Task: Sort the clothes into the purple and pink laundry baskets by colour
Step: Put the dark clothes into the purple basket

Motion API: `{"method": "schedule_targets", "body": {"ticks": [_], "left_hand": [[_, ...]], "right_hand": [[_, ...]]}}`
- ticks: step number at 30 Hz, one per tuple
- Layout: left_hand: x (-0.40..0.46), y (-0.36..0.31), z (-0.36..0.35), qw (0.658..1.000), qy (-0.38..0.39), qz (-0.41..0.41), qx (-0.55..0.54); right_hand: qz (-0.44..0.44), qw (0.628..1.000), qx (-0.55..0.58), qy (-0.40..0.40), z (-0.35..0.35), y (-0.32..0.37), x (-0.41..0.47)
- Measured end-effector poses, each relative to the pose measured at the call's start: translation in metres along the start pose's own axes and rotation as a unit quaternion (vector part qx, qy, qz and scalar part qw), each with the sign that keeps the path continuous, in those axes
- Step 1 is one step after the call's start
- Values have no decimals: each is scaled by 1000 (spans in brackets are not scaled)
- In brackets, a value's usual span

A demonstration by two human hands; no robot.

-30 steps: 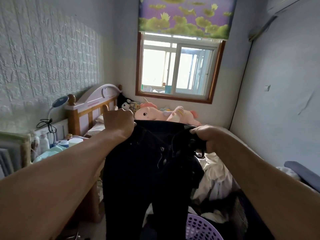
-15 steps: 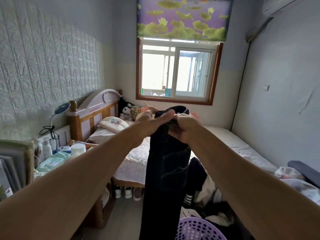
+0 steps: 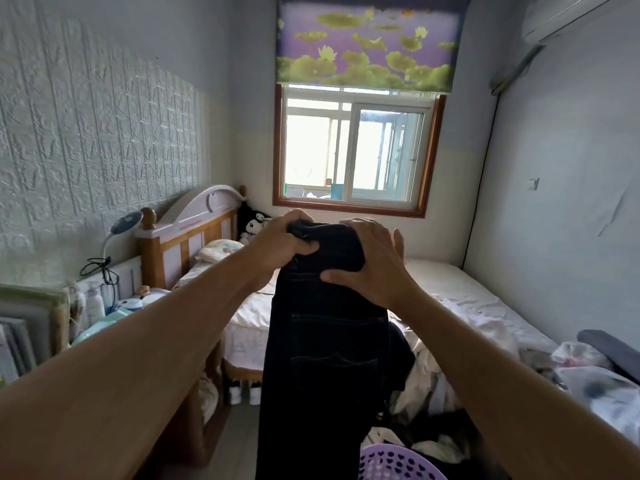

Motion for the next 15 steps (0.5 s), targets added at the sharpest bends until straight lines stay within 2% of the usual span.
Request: {"method": "schedule_targets", "body": {"ticks": [3, 6, 11, 15], "left_hand": [[-4, 2, 2, 999, 17, -27, -23], [-8, 11, 3, 998, 22, -28, -48], [-13, 20, 11, 984, 5, -3, -178], [-33, 50, -4, 991, 76, 77, -74]], "right_hand": [[10, 1000, 21, 19, 0, 0, 7], [76, 996, 31, 19, -3, 10, 7], [68, 996, 58, -14, 15, 23, 13], [20, 994, 63, -89, 52, 23, 33]]}}
Point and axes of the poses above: each hand's wrist, its own x-axis towards the middle knuckle, its own z-axis out of the back of the hand, y = z × x, the point moved 5 cm from there along x, towards the middle knuckle, and after that the axes turned 5 degrees about x, right-handed, at the moved point
